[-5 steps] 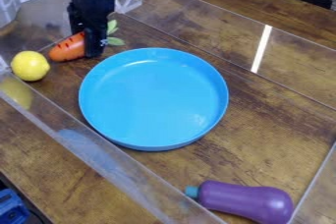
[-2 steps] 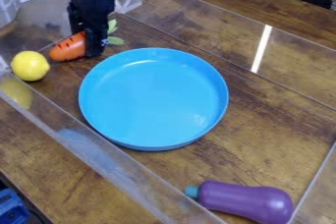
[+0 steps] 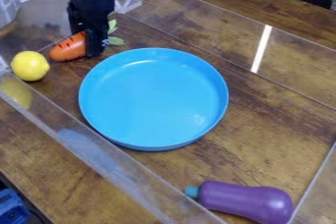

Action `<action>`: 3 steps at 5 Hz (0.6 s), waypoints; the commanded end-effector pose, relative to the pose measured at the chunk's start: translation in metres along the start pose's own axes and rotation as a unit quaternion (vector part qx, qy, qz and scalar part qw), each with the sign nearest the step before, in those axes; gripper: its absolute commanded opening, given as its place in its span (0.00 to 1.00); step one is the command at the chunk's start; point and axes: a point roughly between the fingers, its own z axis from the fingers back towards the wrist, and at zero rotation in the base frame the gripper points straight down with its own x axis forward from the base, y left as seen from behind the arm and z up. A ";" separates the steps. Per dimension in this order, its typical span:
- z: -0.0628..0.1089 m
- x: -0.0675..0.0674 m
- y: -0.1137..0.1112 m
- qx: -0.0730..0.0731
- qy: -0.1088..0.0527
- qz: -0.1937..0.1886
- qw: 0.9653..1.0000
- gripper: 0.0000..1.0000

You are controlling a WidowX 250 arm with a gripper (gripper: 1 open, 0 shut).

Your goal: Move the carrot to the left side

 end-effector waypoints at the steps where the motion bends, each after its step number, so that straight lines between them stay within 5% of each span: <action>1: 0.030 0.000 0.016 0.026 -0.031 0.019 0.999 0.00; 3: 0.033 -0.001 0.017 0.027 -0.034 0.028 0.999 0.00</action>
